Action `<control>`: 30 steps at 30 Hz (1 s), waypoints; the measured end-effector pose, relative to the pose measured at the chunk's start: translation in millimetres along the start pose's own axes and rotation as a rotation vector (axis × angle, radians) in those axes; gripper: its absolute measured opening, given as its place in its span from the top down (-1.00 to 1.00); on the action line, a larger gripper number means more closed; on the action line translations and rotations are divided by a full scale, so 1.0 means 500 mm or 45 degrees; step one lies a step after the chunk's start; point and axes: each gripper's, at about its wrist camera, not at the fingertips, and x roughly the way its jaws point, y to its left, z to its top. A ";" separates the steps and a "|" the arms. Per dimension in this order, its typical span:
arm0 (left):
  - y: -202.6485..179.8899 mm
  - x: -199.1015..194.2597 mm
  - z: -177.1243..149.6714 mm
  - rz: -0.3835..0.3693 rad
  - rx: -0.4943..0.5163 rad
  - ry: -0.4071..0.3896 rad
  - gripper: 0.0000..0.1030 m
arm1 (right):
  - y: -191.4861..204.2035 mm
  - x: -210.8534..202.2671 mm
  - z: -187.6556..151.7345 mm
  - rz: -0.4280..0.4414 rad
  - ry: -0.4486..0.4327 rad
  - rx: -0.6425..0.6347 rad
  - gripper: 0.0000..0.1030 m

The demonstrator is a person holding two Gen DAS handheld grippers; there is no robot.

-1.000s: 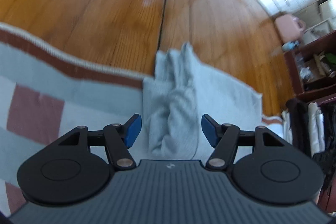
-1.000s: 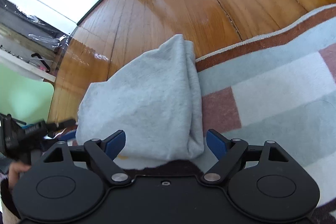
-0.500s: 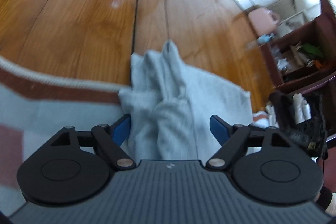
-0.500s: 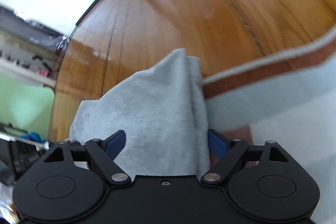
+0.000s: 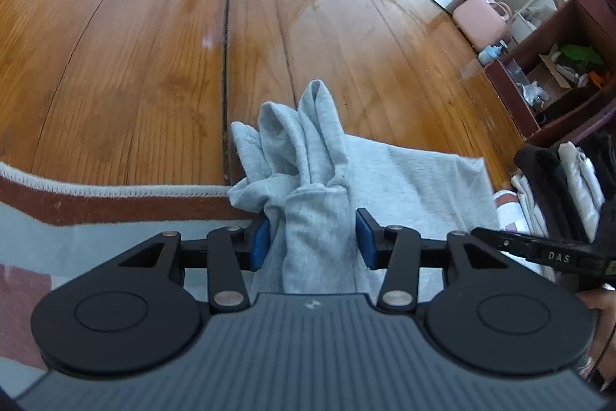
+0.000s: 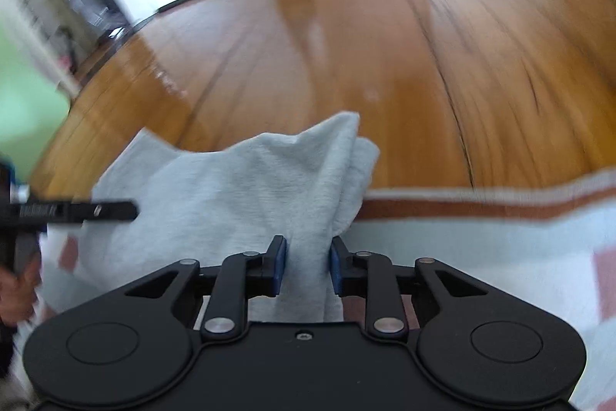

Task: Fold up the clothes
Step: 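Grasp the folded grey shirt with the left gripper while the right gripper grasps it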

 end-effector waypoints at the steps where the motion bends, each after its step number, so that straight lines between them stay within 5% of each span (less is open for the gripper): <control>1: 0.005 0.003 0.000 -0.003 -0.019 0.005 0.10 | -0.017 0.005 0.000 0.019 0.013 0.064 0.33; 2: 0.008 0.007 -0.002 -0.006 -0.028 0.010 0.09 | -0.034 0.011 -0.001 0.037 0.026 0.125 0.30; 5: 0.017 0.017 -0.007 -0.020 -0.050 0.020 0.03 | -0.048 0.022 -0.008 0.000 0.039 0.141 -0.28; 8: 0.035 0.038 -0.011 -0.072 -0.151 0.022 -0.07 | -0.053 0.039 -0.014 0.106 0.046 0.147 -0.42; 10: 0.053 0.042 -0.010 -0.128 -0.219 0.017 -0.10 | -0.060 0.050 -0.019 0.202 0.021 0.176 -0.75; 12: 0.062 0.044 -0.011 -0.162 -0.229 0.017 -0.06 | -0.058 0.063 -0.017 0.253 -0.004 0.165 -0.74; 14: 0.059 0.045 -0.014 -0.156 -0.199 0.012 0.15 | -0.040 0.081 -0.005 0.245 -0.009 0.109 -0.28; 16: 0.048 0.041 -0.019 -0.147 -0.161 -0.014 0.25 | -0.009 0.090 0.007 0.156 0.008 -0.001 0.41; 17: 0.038 0.038 -0.018 -0.134 -0.135 -0.031 0.28 | 0.004 0.080 0.008 0.136 -0.014 -0.043 0.55; 22: -0.039 0.019 -0.021 0.043 0.060 -0.107 0.40 | 0.061 -0.010 0.001 0.075 -0.069 -0.055 0.64; 26: -0.100 0.012 -0.026 0.043 0.176 -0.089 0.46 | 0.123 -0.095 -0.007 -0.052 -0.098 -0.141 0.65; 30: -0.179 -0.021 -0.037 0.047 0.306 -0.094 0.47 | 0.103 -0.179 0.004 -0.091 -0.120 -0.049 0.65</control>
